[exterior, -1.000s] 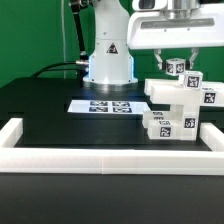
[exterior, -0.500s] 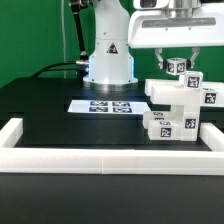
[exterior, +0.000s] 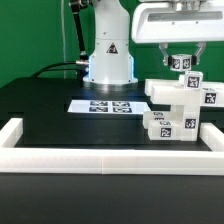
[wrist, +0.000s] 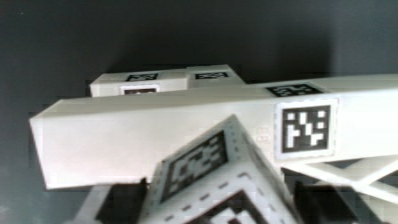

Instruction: Assemble chair

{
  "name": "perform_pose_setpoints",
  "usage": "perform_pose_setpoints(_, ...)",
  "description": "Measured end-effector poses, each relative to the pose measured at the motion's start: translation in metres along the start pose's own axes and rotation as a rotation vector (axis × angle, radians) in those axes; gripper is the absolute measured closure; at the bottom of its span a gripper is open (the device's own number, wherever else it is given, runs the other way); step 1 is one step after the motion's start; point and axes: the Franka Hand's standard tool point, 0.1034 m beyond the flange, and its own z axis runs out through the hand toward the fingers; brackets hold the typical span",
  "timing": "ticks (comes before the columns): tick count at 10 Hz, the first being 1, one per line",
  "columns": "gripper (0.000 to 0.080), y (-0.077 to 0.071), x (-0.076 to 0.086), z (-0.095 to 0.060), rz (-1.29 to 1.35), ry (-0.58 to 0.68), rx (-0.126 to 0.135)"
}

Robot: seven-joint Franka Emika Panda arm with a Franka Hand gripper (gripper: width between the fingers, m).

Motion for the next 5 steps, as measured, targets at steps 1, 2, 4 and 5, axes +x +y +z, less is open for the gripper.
perform_pose_setpoints(1, 0.0407, -0.002, 0.001, 0.001, -0.014, 0.012, -0.011)
perform_pose_setpoints(2, 0.0407, -0.008, -0.001, 0.004, -0.060, 0.033, -0.033)
perform_pose_setpoints(4, 0.0407, -0.012, -0.005, 0.010, -0.095, 0.029, -0.051)
perform_pose_setpoints(5, 0.0407, -0.013, -0.004, 0.010, -0.102, 0.035, -0.056)
